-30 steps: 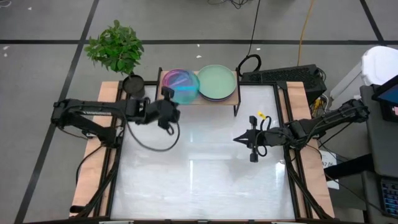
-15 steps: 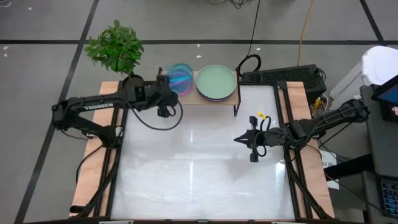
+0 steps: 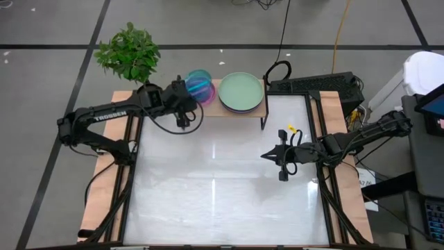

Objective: Place and stack plates onto a shelf
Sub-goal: Stack the blue plate on top of the pink plate on the shelf

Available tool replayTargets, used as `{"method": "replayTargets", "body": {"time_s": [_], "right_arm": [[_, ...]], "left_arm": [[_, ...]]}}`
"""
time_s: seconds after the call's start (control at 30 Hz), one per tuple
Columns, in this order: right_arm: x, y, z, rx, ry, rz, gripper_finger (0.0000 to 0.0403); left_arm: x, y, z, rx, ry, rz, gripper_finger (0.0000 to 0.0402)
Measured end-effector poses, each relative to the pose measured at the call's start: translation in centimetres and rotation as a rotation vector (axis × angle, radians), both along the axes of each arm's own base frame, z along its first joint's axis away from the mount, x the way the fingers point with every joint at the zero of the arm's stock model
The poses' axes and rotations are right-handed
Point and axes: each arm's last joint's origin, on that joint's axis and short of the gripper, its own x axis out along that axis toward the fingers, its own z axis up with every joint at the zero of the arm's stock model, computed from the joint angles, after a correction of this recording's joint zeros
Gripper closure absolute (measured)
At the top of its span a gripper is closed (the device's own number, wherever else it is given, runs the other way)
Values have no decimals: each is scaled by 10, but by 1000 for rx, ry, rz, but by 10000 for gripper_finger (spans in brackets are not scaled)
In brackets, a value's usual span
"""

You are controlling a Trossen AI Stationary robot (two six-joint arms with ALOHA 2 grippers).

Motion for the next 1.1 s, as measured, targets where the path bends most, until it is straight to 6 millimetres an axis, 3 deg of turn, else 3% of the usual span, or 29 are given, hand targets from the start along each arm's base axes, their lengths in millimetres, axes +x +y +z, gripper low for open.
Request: {"method": "replayTargets", "body": {"time_s": [0.37, 0.93, 1.1], "right_arm": [[0, 0, 0, -7, 1, 4, 403], [0, 0, 0, -8, 1, 4, 403], [0, 0, 0, -8, 2, 5, 403]], "left_arm": [[1, 11, -3, -30, -94, 2, 396], [-2, 13, -15, -69, -87, 41, 396], [-2, 12, -15, -96, -93, 32, 372]]}}
